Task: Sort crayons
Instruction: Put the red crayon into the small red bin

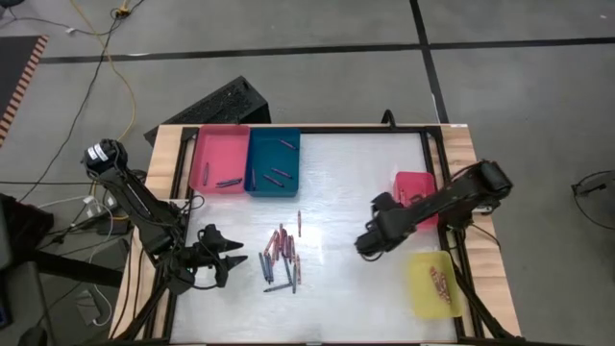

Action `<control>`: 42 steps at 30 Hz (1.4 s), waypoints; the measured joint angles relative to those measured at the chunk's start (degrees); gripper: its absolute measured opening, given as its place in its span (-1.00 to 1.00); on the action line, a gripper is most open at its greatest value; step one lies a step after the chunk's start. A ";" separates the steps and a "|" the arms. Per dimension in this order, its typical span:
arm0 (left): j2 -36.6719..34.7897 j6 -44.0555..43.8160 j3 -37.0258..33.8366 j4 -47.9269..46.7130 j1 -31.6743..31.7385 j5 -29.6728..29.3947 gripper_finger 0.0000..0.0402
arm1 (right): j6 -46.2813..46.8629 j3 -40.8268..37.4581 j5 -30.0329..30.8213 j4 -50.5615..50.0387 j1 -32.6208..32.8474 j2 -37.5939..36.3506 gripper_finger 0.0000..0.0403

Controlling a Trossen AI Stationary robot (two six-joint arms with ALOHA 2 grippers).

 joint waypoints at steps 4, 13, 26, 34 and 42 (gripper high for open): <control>0.00 0.00 0.00 -0.03 0.01 -0.57 -0.01 | 6.98 -4.84 -0.57 0.09 0.78 -3.69 -0.98; 0.00 -0.09 0.01 0.05 -0.01 -1.39 -0.01 | 16.06 -13.32 -2.24 0.05 -4.06 -4.52 -0.98; 0.00 -0.17 0.00 -0.01 -0.01 -1.31 -0.01 | -2.95 -17.43 -1.74 4.93 -17.13 -4.49 -0.98; 0.00 -0.20 0.00 -0.03 -0.01 -0.93 -0.01 | -16.18 -17.39 -1.67 10.16 -24.90 -4.49 -0.98; 0.00 -0.07 0.00 -0.09 0.01 -0.13 -0.01 | -26.30 -17.39 -1.78 12.29 -29.91 -4.49 -0.99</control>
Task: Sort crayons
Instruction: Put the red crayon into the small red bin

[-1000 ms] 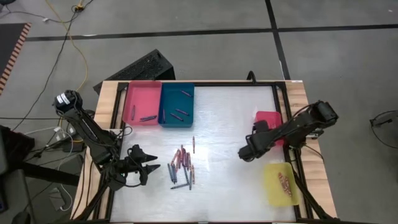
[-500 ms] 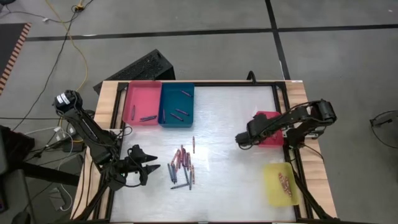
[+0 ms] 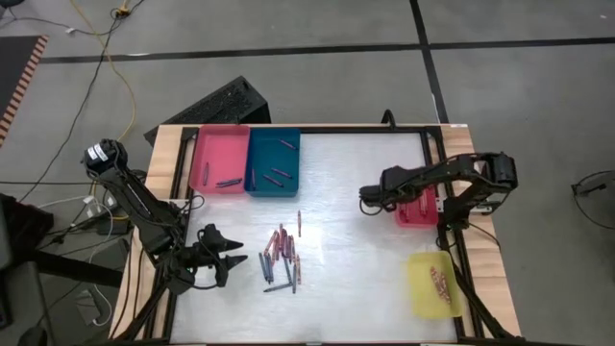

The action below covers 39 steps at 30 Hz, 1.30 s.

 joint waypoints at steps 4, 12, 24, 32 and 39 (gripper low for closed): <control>0.00 0.00 0.00 -0.34 -0.01 0.10 -0.01 | -2.64 0.00 -0.15 0.81 -1.18 0.00 -0.99; 0.00 0.02 0.02 -0.32 -0.02 0.10 -0.01 | -7.54 0.00 -1.49 4.81 -3.68 0.00 -0.99; 0.00 0.04 0.01 -0.27 0.00 0.24 -0.01 | -10.08 0.00 -2.83 6.92 -5.89 0.02 -0.99; 0.00 0.00 0.00 -0.25 -0.01 0.28 -0.01 | -11.07 0.00 -3.24 7.13 -5.87 0.04 -0.99; 0.00 -0.04 0.00 -0.23 -0.01 0.28 -0.01 | -11.54 -0.01 -3.99 7.15 -5.74 0.04 -0.98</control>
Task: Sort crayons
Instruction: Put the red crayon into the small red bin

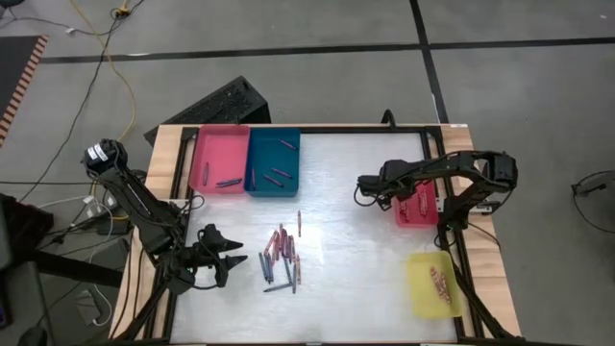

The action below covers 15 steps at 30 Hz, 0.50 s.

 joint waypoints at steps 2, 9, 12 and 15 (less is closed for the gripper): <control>0.00 -0.01 0.00 0.00 0.00 0.00 -0.01 | -0.01 -0.70 -0.31 0.79 -0.05 -0.02 -0.97; 0.01 -0.55 0.01 0.02 -0.01 -0.02 -0.01 | -0.16 -7.13 -3.36 4.00 0.12 -0.27 -0.97; 0.02 -0.55 0.00 0.02 0.00 -0.04 -0.01 | 1.06 -8.10 -3.35 4.18 1.15 -0.22 -0.97; 0.00 -0.55 0.01 0.02 0.00 -0.20 -0.01 | 0.78 -7.93 -3.03 4.28 2.08 -0.17 -0.96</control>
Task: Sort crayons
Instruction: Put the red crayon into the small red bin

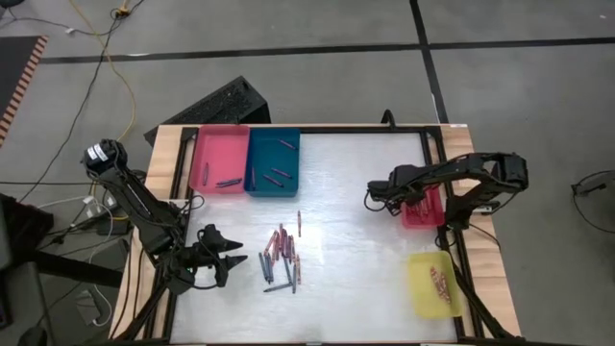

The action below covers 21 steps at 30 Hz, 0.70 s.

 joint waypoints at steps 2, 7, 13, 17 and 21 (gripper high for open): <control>0.02 0.00 -0.01 -0.02 -0.01 -0.26 -0.01 | -0.12 0.27 0.05 0.22 0.21 0.01 -0.94; 0.00 -0.40 0.01 0.00 -0.01 -0.29 -0.01 | -0.32 0.86 -0.35 1.11 0.08 0.11 -0.80; 0.02 -0.38 -0.01 -0.05 -0.01 -0.25 -0.01 | -0.33 0.82 -1.06 1.34 0.20 0.25 -0.68; 0.02 0.43 -0.01 -0.04 0.01 -0.20 -0.01 | -0.33 1.41 -1.16 1.22 0.50 0.26 -0.67; 0.02 0.46 0.00 -0.04 0.00 -0.20 -0.01 | -0.33 2.90 -0.76 0.93 1.49 0.24 -0.67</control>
